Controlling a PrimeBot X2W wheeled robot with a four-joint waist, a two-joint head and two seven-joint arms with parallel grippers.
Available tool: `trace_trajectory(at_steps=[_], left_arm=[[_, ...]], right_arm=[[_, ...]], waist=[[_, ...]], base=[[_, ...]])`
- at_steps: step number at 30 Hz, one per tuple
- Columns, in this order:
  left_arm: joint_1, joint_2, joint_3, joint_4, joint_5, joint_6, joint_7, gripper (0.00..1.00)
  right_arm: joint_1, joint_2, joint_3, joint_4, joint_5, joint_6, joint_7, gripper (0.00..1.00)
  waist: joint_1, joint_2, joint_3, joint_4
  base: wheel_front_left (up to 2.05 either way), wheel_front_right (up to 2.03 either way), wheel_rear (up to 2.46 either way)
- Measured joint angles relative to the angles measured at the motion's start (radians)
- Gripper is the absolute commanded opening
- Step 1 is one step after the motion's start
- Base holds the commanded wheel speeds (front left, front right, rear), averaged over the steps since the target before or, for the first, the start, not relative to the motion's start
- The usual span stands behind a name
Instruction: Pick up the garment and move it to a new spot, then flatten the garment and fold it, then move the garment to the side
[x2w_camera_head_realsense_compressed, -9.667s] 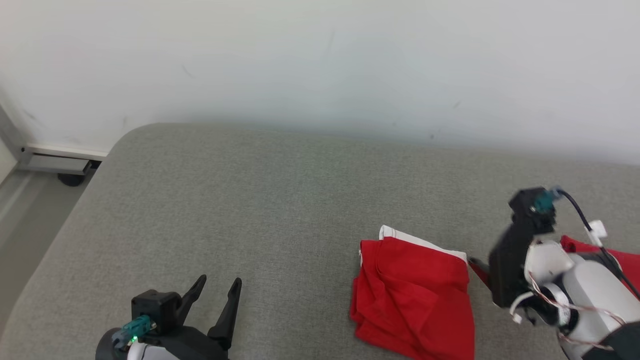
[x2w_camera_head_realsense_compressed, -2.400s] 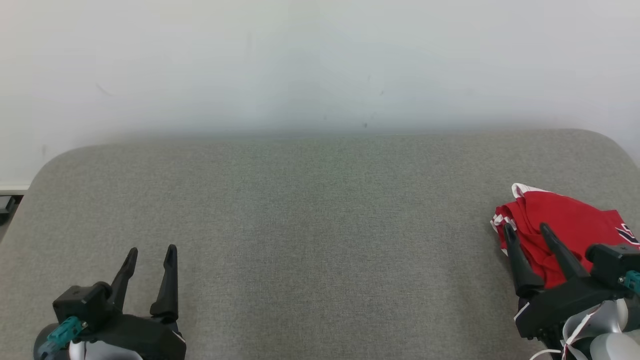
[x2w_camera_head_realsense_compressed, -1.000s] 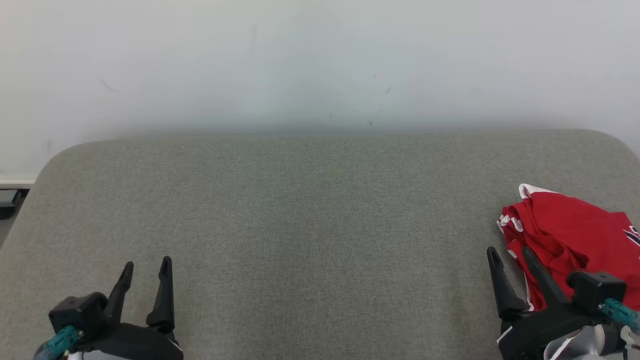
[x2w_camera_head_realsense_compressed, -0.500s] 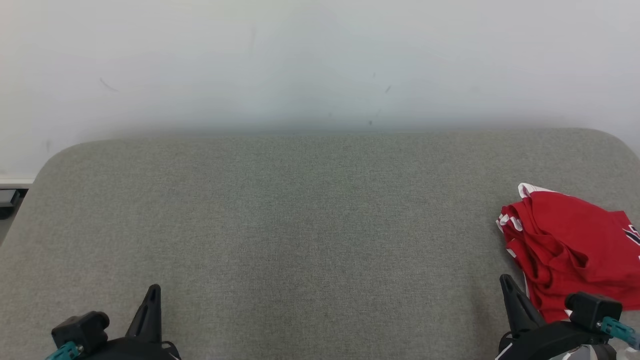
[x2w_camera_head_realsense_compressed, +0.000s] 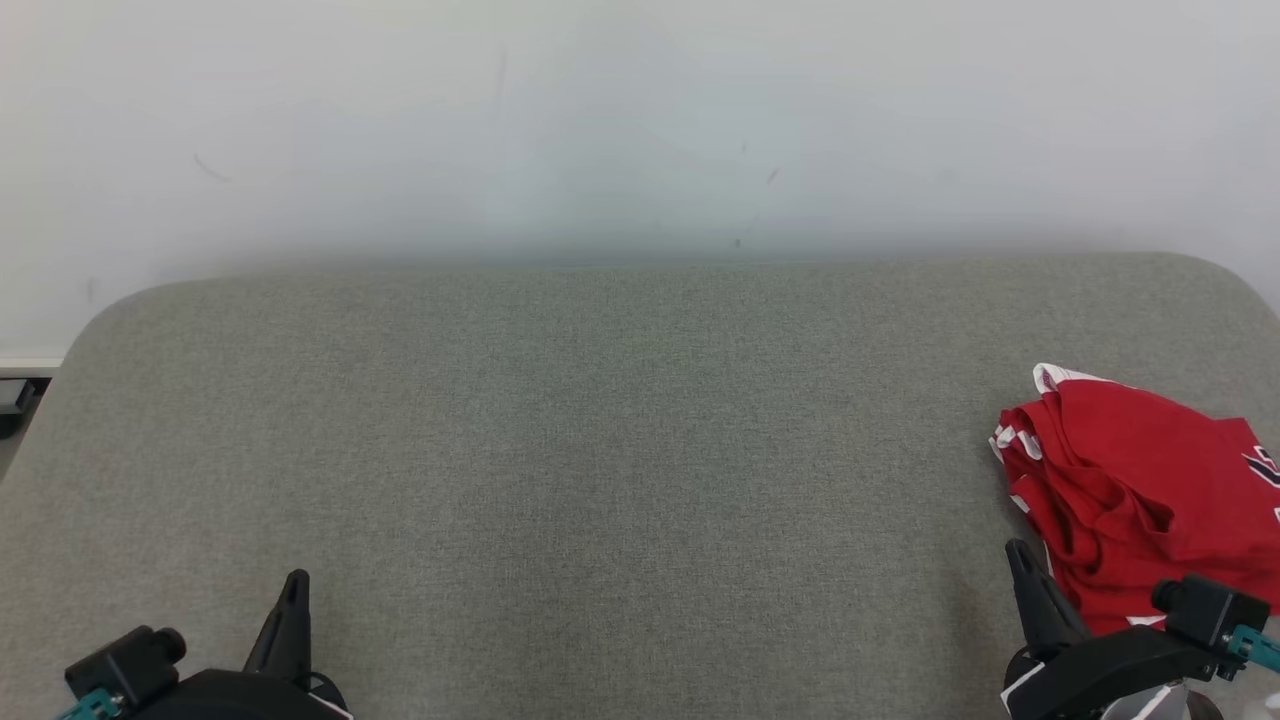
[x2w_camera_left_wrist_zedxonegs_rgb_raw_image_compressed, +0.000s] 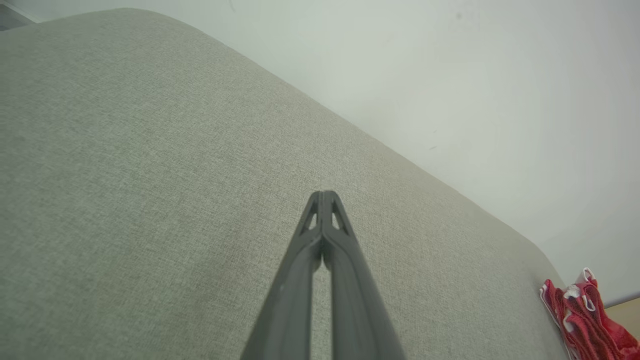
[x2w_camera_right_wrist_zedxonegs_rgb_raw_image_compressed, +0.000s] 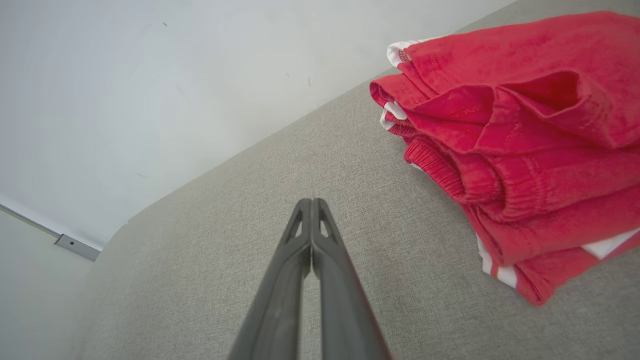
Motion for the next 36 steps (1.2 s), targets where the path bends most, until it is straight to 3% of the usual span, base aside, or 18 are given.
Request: trace_trajectory(at_steps=[36], left_arm=[[-0.002,-0.068,0.144,0.026,-0.42,-0.088,0.089,0.0]], right_arm=[[-0.042,0.04,-0.079,0.044,0.411,0.048,0.065,0.0]], waist=[[0.0,0.0,0.009,-0.011]], base=[[0.0,0.0,0.0]])
